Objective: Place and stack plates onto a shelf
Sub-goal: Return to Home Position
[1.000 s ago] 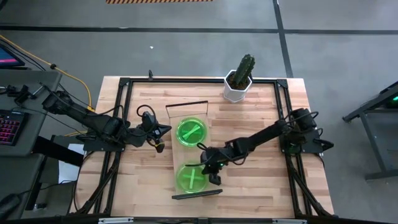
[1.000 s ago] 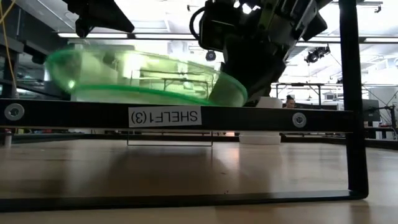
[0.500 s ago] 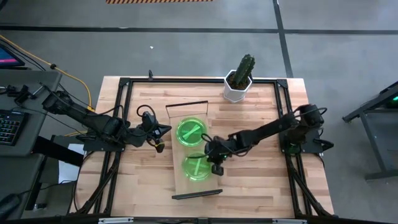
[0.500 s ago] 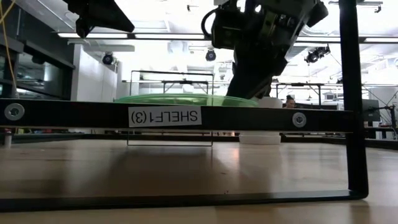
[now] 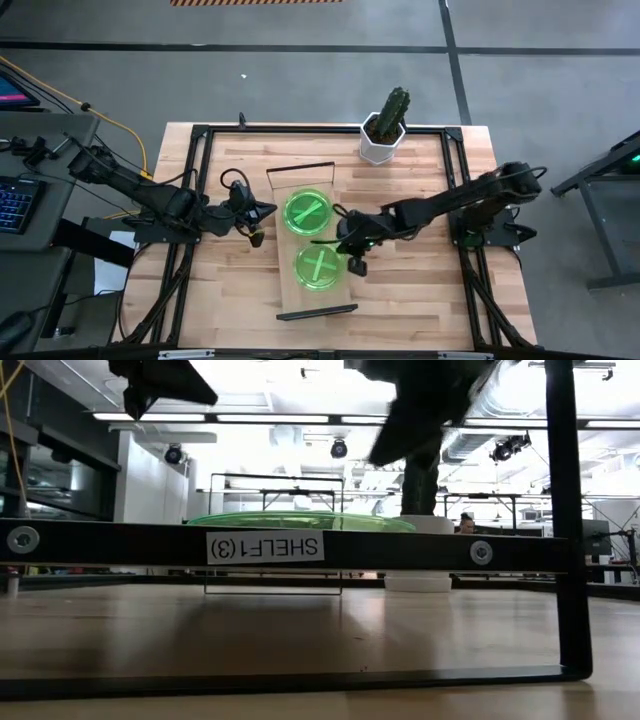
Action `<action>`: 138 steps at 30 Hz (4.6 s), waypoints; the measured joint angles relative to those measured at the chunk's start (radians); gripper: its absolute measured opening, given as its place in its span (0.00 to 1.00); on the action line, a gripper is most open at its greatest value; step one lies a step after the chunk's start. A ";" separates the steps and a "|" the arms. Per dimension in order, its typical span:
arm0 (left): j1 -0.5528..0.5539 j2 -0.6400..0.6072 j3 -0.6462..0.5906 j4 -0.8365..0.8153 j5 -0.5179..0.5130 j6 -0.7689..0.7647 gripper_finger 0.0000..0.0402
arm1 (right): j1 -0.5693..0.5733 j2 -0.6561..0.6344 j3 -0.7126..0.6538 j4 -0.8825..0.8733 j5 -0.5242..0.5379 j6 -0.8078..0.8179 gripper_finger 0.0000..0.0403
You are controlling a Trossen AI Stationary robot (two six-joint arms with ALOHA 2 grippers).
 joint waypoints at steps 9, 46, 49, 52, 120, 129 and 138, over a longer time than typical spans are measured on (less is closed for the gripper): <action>-0.098 -0.048 0.000 0.168 -0.017 0.176 0.00 | 0.076 -0.283 0.000 -0.315 0.289 0.063 0.00; 0.064 -0.665 -0.749 0.751 0.258 0.165 0.00 | 0.283 -0.578 0.000 -0.484 0.521 0.459 0.00; 0.036 -0.667 -0.749 0.748 0.213 0.177 0.00 | 0.313 -0.600 0.000 -0.507 0.551 0.478 0.00; 0.025 -0.668 -0.749 0.773 0.190 0.219 0.00 | 0.341 -0.625 0.000 -0.520 0.606 0.474 0.00; 0.022 -0.668 -0.747 0.633 0.163 0.330 0.00 | -0.325 -1.625 -1.065 0.228 0.040 -0.175 0.00; 0.023 -0.666 -0.747 0.413 0.164 0.330 0.00 | -0.340 -1.623 -1.065 0.227 0.044 -0.276 0.00; 0.056 -0.617 -0.748 0.418 0.166 0.330 0.00 | -0.340 -1.623 -1.065 0.227 0.047 -0.276 0.00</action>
